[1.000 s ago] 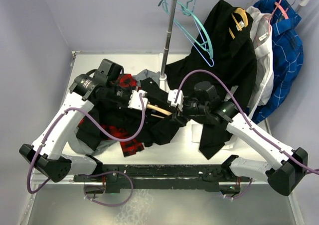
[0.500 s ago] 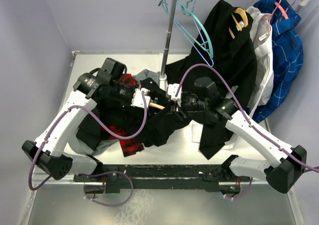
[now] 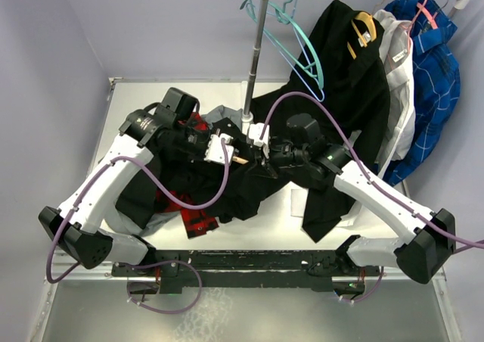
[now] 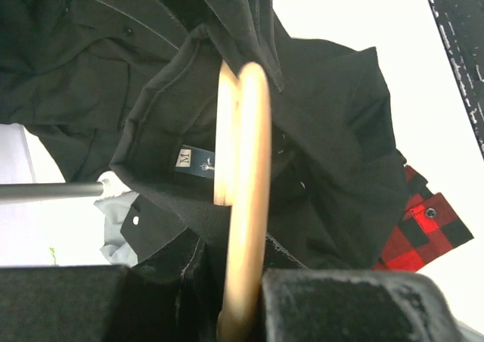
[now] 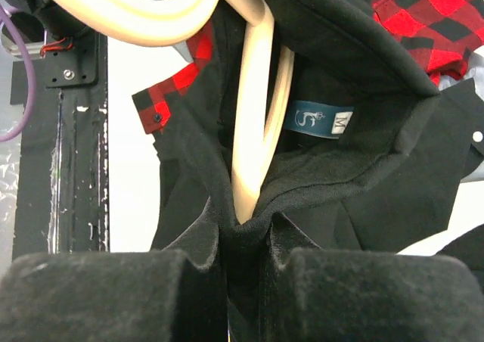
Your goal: Place the shirt on the hanger
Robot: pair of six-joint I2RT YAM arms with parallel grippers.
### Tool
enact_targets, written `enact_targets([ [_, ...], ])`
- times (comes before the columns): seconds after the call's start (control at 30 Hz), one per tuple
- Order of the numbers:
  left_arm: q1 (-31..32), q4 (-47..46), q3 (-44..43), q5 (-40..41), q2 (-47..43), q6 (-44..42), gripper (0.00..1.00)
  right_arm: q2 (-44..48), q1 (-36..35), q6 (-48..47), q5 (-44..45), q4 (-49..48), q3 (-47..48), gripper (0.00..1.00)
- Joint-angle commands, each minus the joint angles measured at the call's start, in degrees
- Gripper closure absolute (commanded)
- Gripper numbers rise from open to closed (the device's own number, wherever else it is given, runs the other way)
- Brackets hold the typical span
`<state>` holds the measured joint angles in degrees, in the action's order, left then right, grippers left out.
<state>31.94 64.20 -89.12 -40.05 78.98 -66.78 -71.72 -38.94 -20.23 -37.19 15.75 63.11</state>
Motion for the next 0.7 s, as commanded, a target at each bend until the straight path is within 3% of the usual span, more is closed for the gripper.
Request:
enact_targets([
  [0.0,0.8,-2.6,-0.7,-3.6,-0.4,0.4,1.00,1.1,-0.3,1.6,0.4,-4.4,-2.1,1.00],
  [0.03,0.8,-2.9,-0.6,-3.2,-0.5,0.8,1.00,2.0,-0.3,2.3,1.5,-6.1,-3.1,1.00],
  [0.07,0.8,-3.5,-0.6,-2.2,-0.5,1.7,0.90,3.1,-0.3,3.9,3.6,-7.9,-4.5,1.00],
  [0.1,0.8,-4.3,-0.4,-0.8,-0.5,2.9,0.67,4.7,-0.3,6.4,6.4,-10.1,-6.6,1.00],
  [0.13,0.7,-5.6,-0.1,1.8,-0.7,4.3,0.25,6.4,-0.3,8.5,9.4,-11.7,-8.3,1.00],
  [0.17,-0.2,-7.5,0.9,4.3,-1.3,5.2,0.02,8.0,-0.3,10.0,12.0,-12.6,-9.6,1.00],
  [0.23,-5.4,-11.0,3.1,3.5,-3.6,5.5,0.01,11.1,-0.3,12.1,16.3,-11.9,-11.1,1.00],
  [0.4,-20.3,-5.4,1.3,-7.5,-6.1,1.0,0.01,15.9,-0.3,14.5,18.9,-11.1,-15.7,1.00],
  [0.57,-29.3,-11.4,8.4,-6.3,-9.0,0.1,0.01,17.3,-0.3,15.5,18.6,-11.0,-16.8,1.00],
  [0.67,-32.6,-8.4,9.9,-6.9,-7.8,-0.7,0.01,17.7,-0.3,15.3,19.5,-9.8,-16.2,1.00],
])
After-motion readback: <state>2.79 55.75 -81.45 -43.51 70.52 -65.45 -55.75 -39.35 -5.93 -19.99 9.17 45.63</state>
